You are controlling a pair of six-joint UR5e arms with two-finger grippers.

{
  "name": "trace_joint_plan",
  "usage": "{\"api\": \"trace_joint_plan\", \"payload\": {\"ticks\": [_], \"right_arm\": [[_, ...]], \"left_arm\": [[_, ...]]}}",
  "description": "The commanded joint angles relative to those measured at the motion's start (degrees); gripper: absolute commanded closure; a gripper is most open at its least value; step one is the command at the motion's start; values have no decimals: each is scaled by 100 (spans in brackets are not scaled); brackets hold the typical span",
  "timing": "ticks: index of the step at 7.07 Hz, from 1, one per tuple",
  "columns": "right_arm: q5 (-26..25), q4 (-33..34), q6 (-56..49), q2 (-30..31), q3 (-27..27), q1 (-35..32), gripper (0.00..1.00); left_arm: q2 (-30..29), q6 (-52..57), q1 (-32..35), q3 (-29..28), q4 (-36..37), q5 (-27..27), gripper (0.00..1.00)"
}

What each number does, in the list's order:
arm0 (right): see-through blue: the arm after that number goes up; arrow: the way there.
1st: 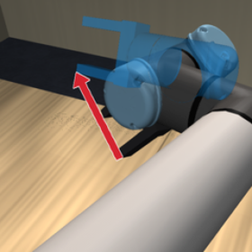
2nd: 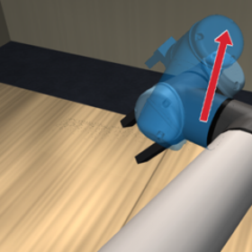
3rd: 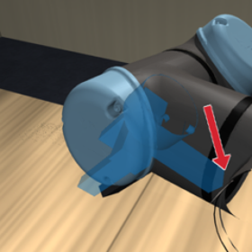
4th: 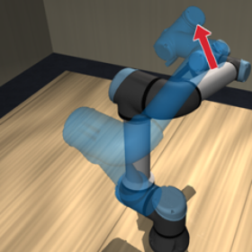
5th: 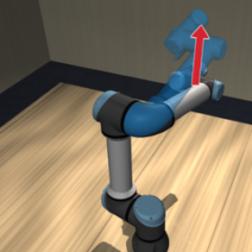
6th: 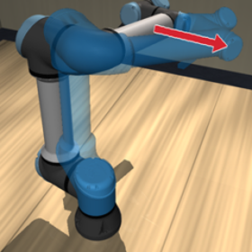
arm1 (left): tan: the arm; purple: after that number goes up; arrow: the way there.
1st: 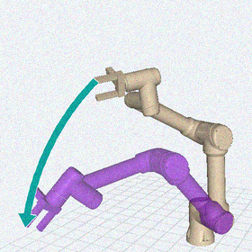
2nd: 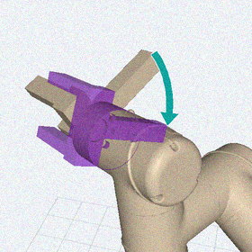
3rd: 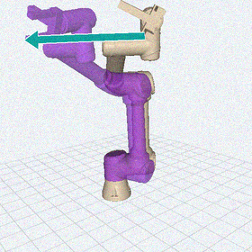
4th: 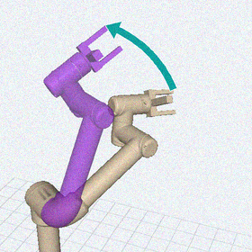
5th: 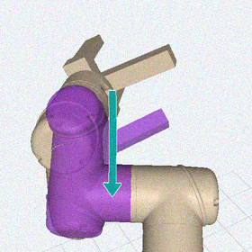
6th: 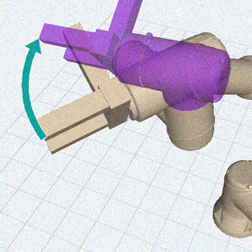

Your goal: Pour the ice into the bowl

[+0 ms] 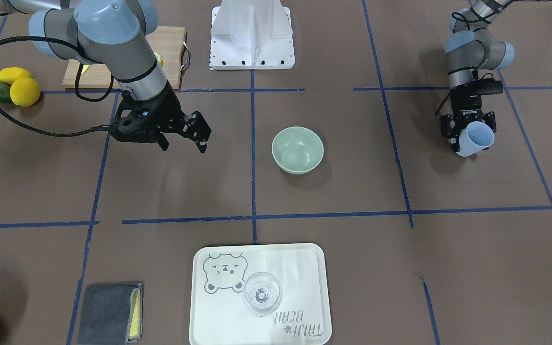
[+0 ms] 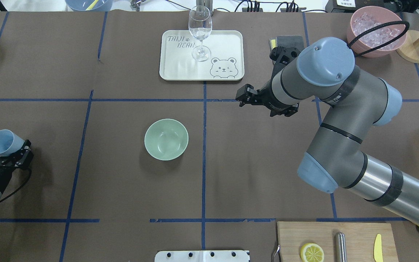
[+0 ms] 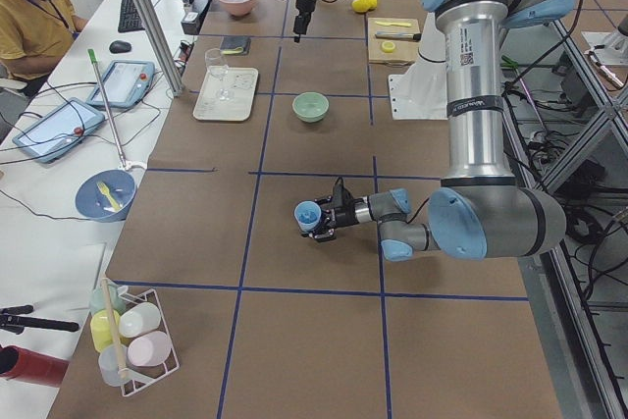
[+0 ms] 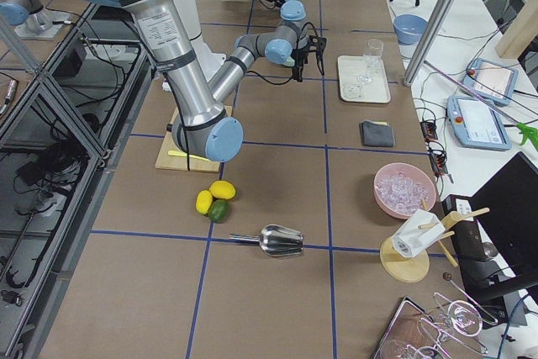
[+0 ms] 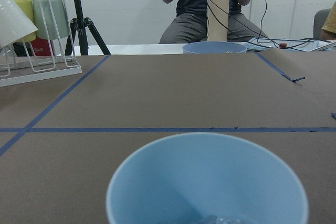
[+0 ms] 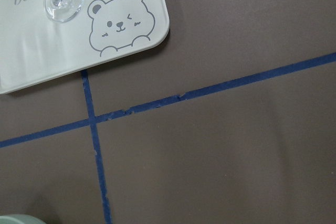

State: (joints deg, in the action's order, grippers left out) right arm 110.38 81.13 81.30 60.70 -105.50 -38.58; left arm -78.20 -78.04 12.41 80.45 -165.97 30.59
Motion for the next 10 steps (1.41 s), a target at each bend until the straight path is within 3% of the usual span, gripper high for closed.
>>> {"api": "trace_joint_plan", "payload": {"ticks": [1,2,3,5,6,10], "right_arm": [[-8,0,0,39,-32,0,0],[-8,0,0,39,-50,-9,0],[-8,-9,0,117,-102,-44,0],[1,-53,-9,668,-539,-141,0],[1,-53,-17,819,-655,-254,0],[80,-62,-403,1321,-709,-588,0]], "left_arm": [[-107,487,173,15,-75,9,87],[-264,961,322,41,-189,17,100],[-536,1523,341,67,-590,78,100],[-1484,3698,455,364,-910,227,100],[-1566,4447,421,871,-780,455,100],[-2514,7348,175,1227,343,413,100]]}}
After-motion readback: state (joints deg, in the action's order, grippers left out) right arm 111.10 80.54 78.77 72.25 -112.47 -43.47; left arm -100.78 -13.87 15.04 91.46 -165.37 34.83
